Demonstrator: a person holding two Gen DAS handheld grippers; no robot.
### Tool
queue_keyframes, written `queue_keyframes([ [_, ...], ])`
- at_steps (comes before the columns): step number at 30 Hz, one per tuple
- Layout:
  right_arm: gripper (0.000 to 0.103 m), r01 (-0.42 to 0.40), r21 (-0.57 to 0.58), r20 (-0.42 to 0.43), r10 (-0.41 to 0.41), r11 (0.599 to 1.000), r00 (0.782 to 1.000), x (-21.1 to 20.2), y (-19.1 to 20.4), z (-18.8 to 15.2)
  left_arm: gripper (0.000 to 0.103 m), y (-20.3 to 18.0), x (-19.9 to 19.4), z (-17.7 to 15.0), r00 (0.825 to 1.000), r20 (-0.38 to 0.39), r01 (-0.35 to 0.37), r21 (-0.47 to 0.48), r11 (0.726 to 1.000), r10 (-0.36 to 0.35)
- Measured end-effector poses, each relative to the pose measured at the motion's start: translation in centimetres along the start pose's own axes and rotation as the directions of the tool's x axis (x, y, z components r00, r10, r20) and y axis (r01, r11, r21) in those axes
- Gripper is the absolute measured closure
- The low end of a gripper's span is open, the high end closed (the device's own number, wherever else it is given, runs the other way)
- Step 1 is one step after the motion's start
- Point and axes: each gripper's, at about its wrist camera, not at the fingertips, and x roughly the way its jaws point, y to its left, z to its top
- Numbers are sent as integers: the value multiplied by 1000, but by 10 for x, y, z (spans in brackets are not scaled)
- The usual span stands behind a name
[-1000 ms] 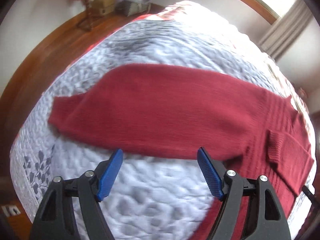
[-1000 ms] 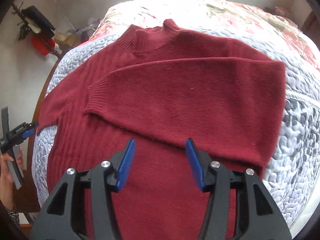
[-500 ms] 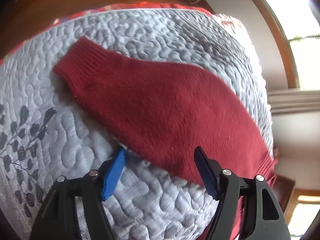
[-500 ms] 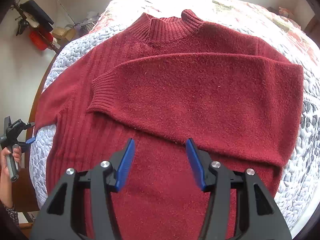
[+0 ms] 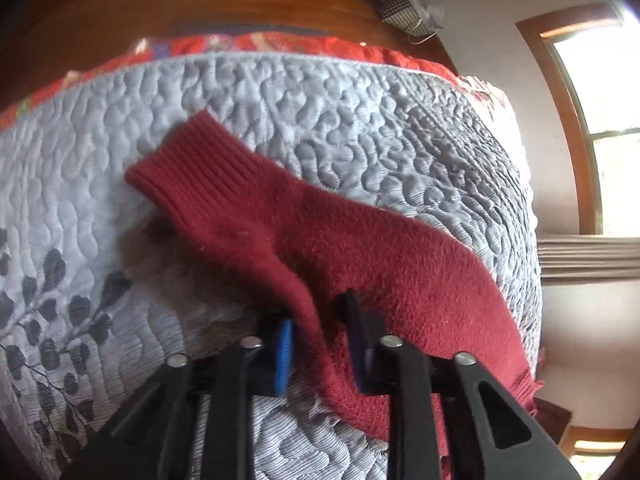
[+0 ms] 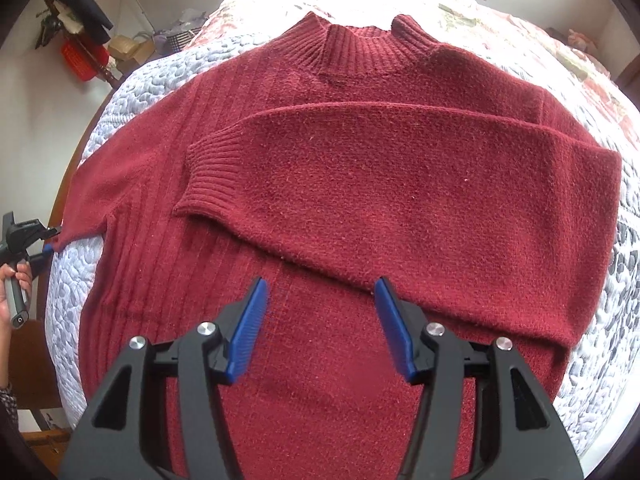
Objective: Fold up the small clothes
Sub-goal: 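Grasp the other sleeve cuff with the left gripper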
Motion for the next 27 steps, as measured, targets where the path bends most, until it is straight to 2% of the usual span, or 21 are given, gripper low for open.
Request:
queue_keyframes([
  [4, 47, -5, 10, 6, 5, 1000, 1000, -2, -6, -2, 94, -25, -20, -7, 995, 102, -29, 105, 994, 18],
  [9, 47, 3, 31, 15, -4, 1000, 1000, -9, -22, -8, 94, -68, -46, -26, 976, 214, -10, 236, 972, -42],
  [12, 47, 9, 48, 20, -10, 999, 1000, -14, -35, -14, 94, -111, -60, -50, 958, 260, 13, 369, 929, -116],
  [15, 47, 10, 71, 23, -12, 997, 1000, -18, -48, -20, 94, -154, -66, -79, 948, 260, 38, 483, 875, -185],
  [21, 47, 6, 124, 29, -10, 992, 1000, -23, -79, -32, 94, -224, -52, -139, 945, 183, 97, 633, 768, -270],
  [27, 47, 18, 162, 30, -23, 987, 999, -27, -108, -44, 94, -273, -30, -204, 944, 86, 161, 721, 674, -318],
])
